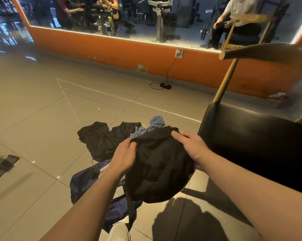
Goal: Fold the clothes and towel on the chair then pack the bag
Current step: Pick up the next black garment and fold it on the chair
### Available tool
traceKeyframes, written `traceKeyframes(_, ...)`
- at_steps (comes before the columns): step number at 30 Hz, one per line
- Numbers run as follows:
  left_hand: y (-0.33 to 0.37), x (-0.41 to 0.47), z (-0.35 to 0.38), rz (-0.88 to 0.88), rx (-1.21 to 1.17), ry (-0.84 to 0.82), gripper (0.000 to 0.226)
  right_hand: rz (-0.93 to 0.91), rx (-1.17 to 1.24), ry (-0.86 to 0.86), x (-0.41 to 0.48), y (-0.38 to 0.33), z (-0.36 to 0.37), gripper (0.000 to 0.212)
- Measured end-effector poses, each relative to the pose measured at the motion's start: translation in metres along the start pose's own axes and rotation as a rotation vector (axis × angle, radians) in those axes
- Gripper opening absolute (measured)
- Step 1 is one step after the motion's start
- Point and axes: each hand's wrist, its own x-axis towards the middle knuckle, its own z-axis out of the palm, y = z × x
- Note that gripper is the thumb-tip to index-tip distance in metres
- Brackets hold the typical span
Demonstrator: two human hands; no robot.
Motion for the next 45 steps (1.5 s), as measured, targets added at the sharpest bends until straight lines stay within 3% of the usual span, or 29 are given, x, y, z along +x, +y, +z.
traceKeyframes(3, -0.001, 0.003, -0.001, -0.151, -0.137, 0.087, 0.032, -0.128, -0.254, 0.064, 0.005, 0.013, -0.011, 0.023)
traceKeyframes(6, 0.000, 0.009, -0.002, -0.284, -0.274, 0.109, 0.023, -0.100, -0.316, 0.121, 0.012, 0.030, -0.014, 0.026)
traceKeyframes(10, 0.007, 0.009, 0.004, -0.515, -0.577, 0.133, 0.023, -0.074, -0.504, 0.248, 0.008, 0.044, 0.004, 0.064)
traceKeyframes(12, 0.011, 0.009, 0.007, -0.617, -0.843, 0.106, 0.022, -0.181, -0.512, 0.148, -0.002, 0.043, 0.016, 0.070)
traceKeyframes(14, 0.007, 0.013, 0.010, -0.656, -0.982, 0.051, 0.025, -0.152, -0.523, -0.065, -0.009, 0.045, 0.027, 0.074)
traceKeyframes(17, -0.002, 0.015, 0.011, -0.730, -1.087, -0.070, 0.037, -0.033, -0.523, -0.144, -0.003, 0.048, 0.033, 0.052)
traceKeyframes(19, -0.002, 0.015, 0.008, -0.716, -1.107, -0.128, 0.041, -0.026, -0.543, -0.080, 0.001, 0.047, 0.031, 0.032)
traceKeyframes(22, -0.001, 0.016, -0.007, -0.659, -0.984, -0.038, 0.034, 0.004, -0.466, -0.140, 0.001, 0.037, 0.024, 0.016)
traceKeyframes(24, -0.002, 0.016, -0.017, -0.559, -0.660, 0.039, 0.022, 0.026, -0.388, -0.164, 0.002, 0.027, 0.017, 0.016)
traceKeyframes(26, -0.002, 0.015, -0.024, -0.399, -0.272, 0.083, 0.024, 0.046, -0.277, -0.162, 0.001, 0.017, 0.011, 0.019)
traceKeyframes(29, -0.002, 0.005, -0.026, -0.253, -0.051, 0.115, 0.024, 0.101, -0.043, -0.149, -0.002, -0.001, 0.010, 0.019)
traceKeyframes(36, 0.001, 0.001, -0.023, -0.219, -0.159, 0.016, 0.043, -0.005, -0.041, -0.025, -0.005, -0.019, 0.014, 0.017)
traceKeyframes(40, 0.001, -0.004, -0.018, -0.035, -0.152, -0.016, 0.045, 0.015, 0.087, -0.007, -0.004, -0.020, 0.016, 0.012)
traceKeyframes(42, 0.002, -0.005, -0.016, -0.007, -0.234, -0.153, 0.058, 0.000, 0.069, 0.011, -0.003, -0.019, 0.020, 0.012)
traceKeyframes(45, 0.000, -0.006, -0.011, -0.147, -0.471, -0.467, 0.070, -0.054, 0.030, 0.026, -0.004, -0.015, 0.031, 0.017)
